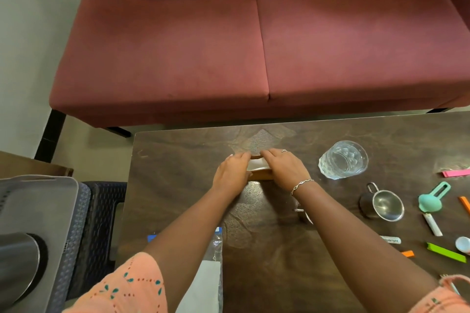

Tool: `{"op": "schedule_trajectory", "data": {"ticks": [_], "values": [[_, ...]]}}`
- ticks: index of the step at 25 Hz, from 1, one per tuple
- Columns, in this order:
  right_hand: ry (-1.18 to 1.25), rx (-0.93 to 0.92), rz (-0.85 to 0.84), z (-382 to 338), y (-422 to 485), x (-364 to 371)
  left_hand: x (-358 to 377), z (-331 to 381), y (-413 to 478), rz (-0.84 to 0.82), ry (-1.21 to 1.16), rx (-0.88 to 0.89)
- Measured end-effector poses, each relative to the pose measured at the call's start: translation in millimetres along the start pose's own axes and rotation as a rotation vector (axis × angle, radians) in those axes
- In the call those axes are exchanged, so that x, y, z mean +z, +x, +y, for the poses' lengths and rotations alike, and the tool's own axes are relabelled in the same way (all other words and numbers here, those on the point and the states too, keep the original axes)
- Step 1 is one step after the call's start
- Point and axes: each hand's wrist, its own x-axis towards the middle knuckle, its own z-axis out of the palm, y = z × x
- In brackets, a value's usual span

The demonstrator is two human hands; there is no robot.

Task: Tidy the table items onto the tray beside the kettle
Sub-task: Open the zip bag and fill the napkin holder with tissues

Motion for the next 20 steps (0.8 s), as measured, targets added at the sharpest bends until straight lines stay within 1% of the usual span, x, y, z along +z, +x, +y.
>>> {"op": "schedule_trajectory", "data": {"ticks": [5,9,12,14,17,20], "values": [[0.037,0.004,-0.010,21.0,-2.5,-0.9,9.9,15.0,5.1,0.036,0.001,0.004],[0.051,-0.001,0.006,21.2,-6.2,2.3,9.5,3.8,-13.2,0.040,-0.050,-0.017],[0.117,0.035,0.125,15.3,-34.7,-4.2,7.5,-22.1,-57.8,0.081,-0.151,-0.113],[0.201,0.079,0.202,3.0,-66.1,-6.5,10.8,-41.6,-101.0,0.085,-0.174,-0.206],[0.285,0.121,0.297,-19.3,-122.9,2.7,23.7,-54.2,-163.8,0.009,-0.176,-0.276],[0.304,0.140,0.315,-28.8,-180.5,21.9,39.4,-44.9,-206.8,-0.059,-0.112,-0.305]]}}
